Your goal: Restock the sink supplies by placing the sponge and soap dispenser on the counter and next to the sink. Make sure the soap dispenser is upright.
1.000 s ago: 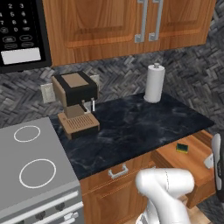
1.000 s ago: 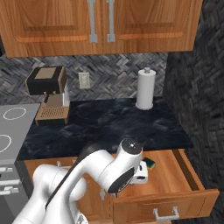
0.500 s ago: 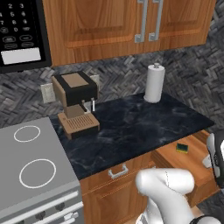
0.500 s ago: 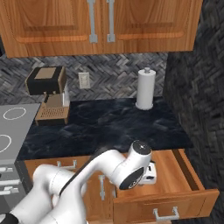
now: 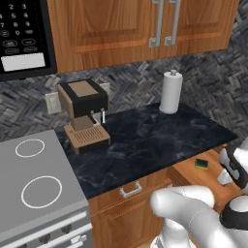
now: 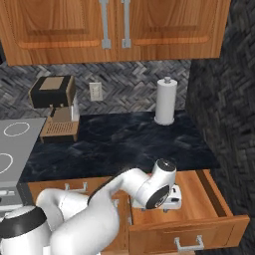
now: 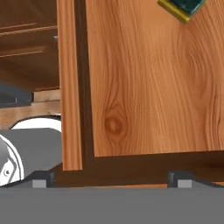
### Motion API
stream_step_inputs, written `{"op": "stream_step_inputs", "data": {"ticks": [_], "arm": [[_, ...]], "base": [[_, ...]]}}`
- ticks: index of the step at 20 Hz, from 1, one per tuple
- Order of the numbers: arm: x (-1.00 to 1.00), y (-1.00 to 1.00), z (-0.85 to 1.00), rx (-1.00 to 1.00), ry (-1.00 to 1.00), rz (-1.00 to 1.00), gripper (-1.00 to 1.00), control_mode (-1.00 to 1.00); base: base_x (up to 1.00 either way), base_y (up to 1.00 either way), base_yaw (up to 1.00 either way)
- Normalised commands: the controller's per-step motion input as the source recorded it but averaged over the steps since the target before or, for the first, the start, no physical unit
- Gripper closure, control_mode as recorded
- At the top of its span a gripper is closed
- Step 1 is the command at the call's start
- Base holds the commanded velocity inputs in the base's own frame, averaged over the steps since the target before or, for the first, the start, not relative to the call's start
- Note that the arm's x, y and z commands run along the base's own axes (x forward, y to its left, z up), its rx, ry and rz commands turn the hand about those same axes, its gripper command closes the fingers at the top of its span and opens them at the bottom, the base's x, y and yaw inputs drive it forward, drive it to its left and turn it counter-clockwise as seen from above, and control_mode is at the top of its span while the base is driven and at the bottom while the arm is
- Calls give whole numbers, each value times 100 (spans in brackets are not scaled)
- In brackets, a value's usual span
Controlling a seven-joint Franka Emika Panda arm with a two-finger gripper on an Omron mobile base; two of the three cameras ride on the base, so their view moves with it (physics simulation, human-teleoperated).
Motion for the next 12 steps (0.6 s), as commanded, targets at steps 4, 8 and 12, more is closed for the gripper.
{"op": "stream_step_inputs", "data": {"ticks": [4, 8, 12], "arm": [[17, -24, -62, 0, 3, 0, -100, -100], [8, -28, -58, 0, 0, 0, -100, -100], [0, -33, -39, 0, 0, 0, -100, -100]], "base": [[0, 0, 0], [0, 0, 0], [0, 0, 0]]}}
